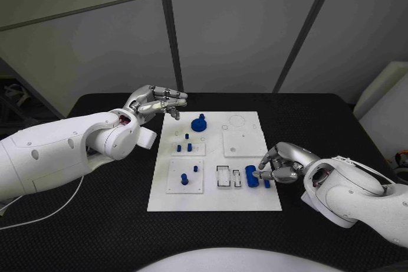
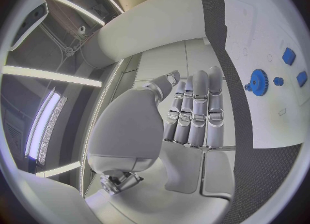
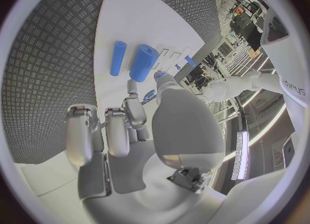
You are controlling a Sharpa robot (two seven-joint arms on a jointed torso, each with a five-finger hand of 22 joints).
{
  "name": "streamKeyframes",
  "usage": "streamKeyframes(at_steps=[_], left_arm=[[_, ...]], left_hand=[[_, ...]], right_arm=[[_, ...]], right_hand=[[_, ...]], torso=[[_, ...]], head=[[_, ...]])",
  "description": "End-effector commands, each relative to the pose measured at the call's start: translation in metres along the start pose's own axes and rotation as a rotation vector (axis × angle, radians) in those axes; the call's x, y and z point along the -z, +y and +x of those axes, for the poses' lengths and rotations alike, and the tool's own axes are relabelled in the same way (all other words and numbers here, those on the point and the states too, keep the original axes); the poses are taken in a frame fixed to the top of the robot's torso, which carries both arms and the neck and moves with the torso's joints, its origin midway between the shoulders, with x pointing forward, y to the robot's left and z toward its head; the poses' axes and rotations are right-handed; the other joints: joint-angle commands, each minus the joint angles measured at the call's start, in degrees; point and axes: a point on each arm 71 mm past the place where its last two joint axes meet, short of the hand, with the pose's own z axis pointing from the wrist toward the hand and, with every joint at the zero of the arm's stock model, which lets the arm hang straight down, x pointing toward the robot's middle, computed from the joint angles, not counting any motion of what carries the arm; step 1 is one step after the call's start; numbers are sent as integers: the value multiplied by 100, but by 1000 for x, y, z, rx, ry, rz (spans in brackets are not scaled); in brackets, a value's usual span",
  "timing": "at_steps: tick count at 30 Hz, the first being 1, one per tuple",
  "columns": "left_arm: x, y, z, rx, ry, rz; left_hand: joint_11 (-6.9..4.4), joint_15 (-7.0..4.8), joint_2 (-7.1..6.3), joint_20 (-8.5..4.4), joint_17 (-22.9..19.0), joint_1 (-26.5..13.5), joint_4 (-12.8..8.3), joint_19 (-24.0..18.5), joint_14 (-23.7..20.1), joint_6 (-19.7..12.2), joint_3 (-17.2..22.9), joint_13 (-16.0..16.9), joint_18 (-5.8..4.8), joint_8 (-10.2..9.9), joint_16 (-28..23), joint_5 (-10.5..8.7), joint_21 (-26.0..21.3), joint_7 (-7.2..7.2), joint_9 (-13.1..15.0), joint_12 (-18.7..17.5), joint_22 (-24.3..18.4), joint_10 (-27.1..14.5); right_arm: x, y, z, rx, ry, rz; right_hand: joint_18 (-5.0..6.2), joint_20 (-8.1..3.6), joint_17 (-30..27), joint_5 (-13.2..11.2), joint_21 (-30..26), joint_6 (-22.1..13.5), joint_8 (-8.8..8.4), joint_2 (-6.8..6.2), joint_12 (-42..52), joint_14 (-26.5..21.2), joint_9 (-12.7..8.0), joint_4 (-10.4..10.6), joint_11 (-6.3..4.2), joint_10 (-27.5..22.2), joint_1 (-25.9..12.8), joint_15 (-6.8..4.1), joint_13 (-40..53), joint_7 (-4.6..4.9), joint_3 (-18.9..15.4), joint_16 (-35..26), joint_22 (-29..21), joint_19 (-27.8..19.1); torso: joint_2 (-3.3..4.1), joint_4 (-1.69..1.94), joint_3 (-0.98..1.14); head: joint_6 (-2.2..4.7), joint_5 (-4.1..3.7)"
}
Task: Assemble the parts on the task board
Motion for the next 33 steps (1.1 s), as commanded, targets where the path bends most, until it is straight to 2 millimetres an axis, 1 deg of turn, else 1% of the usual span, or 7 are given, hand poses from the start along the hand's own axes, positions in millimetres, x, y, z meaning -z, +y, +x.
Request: streamKeyframes(at_steps=[1,5,10,16,18,25,33], left_arm=[[0,-2,0,8,2,9],[0,-2,0,8,3,9],[0,-2,1,8,4,8],[0,-1,0,9,5,6],[0,-1,0,9,6,6],[0,-1,0,10,8,3],[1,-1,0,10,10,1]], left_hand=[[-9,-14,51,5,-6,10,0,-39,-35,-24,-37,6,-96,-15,-30,2,-24,9,1,19,-10,-50],[-9,-14,51,5,-6,10,0,-39,-35,-24,-37,6,-96,-15,-30,2,-24,9,1,19,-10,-50],[-9,-15,52,4,-8,14,-3,-39,-35,-24,-38,7,-95,-14,-30,3,-25,9,1,22,-10,-51],[-10,-17,53,3,-11,23,-10,-37,-34,-23,-40,9,-95,-12,-31,6,-27,9,2,27,-10,-52],[-10,-17,53,3,-11,23,-10,-37,-34,-23,-40,9,-95,-12,-31,6,-27,9,2,27,-10,-52],[-9,-16,53,4,-12,19,-8,-37,-35,-24,-43,10,-96,-12,-31,6,-27,10,2,29,-11,-54],[-9,-16,53,4,-12,19,-8,-37,-35,-24,-43,10,-96,-12,-31,6,-27,10,2,29,-11,-54]], right_arm=[[-1,0,3,36,5,25],[-3,1,7,42,12,29],[-5,3,10,44,13,31],[-9,5,13,61,19,35],[-10,5,14,67,28,40],[-14,6,23,86,68,70],[-16,8,29,101,83,79]], right_hand=[[-62,51,645,-34,15,-55,47,32,-25,408,29,40,8,-18,-4,37,14,12,-88,18,1151,261],[-60,52,637,-57,9,-73,84,44,-41,406,70,120,7,-24,10,37,28,9,-193,12,1145,255],[-59,52,628,-85,6,-84,108,66,-51,404,97,152,8,-28,-12,38,36,8,-263,6,1142,251],[-57,53,616,-136,0,-96,137,97,-61,401,128,157,6,-30,-39,37,48,5,-340,-2,1137,245],[-56,53,607,-206,-3,-110,163,126,-71,399,156,158,6,-32,-60,36,59,4,-409,-8,1135,242],[-53,52,606,-379,-13,-143,226,174,-90,398,226,160,4,-34,-122,35,88,0,-572,-14,1126,233],[-61,45,661,-406,8,-109,307,234,-31,411,298,147,-15,19,-36,23,178,-24,-616,11,1153,258]], torso=[[4,-10,2],[0,-9,-5],[8,-8,3],[3,-1,-3],[8,-3,-3],[3,-7,-1],[6,1,-5]], head=[[-14,14],[-21,11],[-28,25],[-37,18],[-26,21],[-42,36],[-62,41]])
